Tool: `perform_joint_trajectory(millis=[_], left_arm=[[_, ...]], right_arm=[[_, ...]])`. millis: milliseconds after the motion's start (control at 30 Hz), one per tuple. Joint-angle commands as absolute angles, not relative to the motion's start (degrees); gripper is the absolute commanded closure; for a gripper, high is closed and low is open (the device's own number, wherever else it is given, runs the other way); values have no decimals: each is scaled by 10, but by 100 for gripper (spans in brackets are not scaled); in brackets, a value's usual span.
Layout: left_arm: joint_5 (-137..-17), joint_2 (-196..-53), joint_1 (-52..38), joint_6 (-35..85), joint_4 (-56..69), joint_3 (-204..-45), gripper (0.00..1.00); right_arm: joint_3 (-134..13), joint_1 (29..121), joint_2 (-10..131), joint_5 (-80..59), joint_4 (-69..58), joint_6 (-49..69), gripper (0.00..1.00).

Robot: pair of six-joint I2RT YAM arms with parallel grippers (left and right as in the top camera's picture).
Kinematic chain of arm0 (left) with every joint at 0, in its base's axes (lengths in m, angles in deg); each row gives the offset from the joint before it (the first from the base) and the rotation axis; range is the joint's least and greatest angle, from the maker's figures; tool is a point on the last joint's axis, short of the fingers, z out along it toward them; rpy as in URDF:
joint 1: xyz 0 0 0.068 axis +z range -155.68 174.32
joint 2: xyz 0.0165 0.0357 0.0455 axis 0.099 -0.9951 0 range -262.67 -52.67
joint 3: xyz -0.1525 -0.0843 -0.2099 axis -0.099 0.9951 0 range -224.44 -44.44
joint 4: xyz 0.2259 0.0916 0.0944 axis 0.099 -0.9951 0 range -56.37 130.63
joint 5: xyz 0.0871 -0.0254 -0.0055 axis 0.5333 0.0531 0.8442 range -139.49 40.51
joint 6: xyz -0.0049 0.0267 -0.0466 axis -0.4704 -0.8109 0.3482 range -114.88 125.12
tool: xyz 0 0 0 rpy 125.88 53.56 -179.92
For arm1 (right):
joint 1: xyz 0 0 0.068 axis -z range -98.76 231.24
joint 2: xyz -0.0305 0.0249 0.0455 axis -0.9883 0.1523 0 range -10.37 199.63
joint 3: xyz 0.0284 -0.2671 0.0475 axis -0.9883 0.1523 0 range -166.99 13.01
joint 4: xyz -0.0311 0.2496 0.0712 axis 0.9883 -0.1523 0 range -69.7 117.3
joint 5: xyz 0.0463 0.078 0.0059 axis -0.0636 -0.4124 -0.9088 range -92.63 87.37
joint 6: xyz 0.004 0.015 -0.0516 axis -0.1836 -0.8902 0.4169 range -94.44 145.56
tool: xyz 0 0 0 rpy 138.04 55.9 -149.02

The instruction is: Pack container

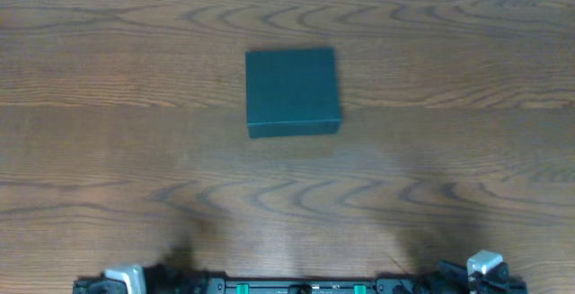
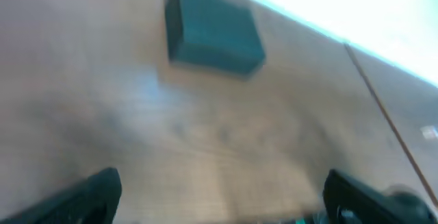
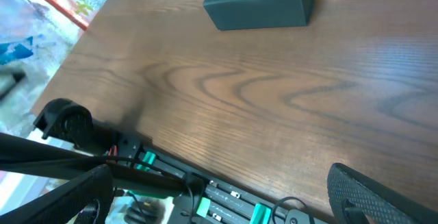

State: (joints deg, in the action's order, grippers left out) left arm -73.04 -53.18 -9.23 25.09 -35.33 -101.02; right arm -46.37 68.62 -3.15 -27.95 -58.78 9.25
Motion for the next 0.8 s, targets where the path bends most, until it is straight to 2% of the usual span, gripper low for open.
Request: perform_joint_trajectory(millis=[0,167,333,767], left_arm=[[-627,-530,-90,256,-277,-974,5],[-542,-530,-90,179,-134,-834,5],[-533,-530,-90,100,-3,-712,5],[-523,-530,-90,83,121,-553,5]], right_arm=[[-461,685,-31,-285,-589,84,1],[-461,685,-31,-285,-589,84,1],[-461,685,-31,-285,-589,84,1],[-461,685,-31,-285,-589,84,1]])
